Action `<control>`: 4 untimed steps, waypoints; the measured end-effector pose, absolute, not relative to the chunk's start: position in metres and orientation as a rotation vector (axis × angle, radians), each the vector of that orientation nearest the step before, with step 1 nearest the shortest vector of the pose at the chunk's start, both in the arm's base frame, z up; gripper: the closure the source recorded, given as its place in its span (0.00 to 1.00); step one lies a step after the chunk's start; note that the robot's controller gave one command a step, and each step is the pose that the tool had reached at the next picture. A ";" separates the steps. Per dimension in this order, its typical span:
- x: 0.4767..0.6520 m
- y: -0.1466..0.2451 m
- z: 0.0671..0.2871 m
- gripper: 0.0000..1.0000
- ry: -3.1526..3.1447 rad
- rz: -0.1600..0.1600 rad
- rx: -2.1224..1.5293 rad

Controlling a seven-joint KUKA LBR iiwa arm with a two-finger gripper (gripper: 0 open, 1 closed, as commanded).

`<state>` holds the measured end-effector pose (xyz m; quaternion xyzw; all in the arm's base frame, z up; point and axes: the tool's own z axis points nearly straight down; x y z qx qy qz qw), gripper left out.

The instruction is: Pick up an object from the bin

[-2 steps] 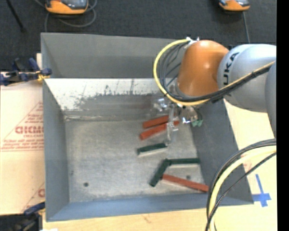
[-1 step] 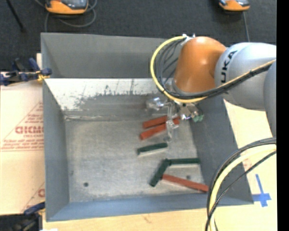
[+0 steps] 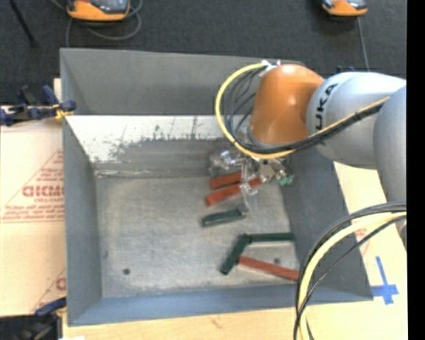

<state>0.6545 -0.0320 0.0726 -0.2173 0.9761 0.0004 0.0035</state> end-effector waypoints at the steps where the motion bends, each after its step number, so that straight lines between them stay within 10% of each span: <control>1: 0.657 -0.033 0.075 0.00 3.060 0.002 -0.668; 2: 0.657 -0.032 0.075 1.00 3.060 0.002 -0.664; 3: 0.661 -0.033 0.148 1.00 3.059 -0.005 -0.655; 4: 0.662 -0.034 0.156 1.00 3.067 0.002 -0.645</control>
Offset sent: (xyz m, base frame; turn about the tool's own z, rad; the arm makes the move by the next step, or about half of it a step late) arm 0.0000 0.0000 0.0000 0.0000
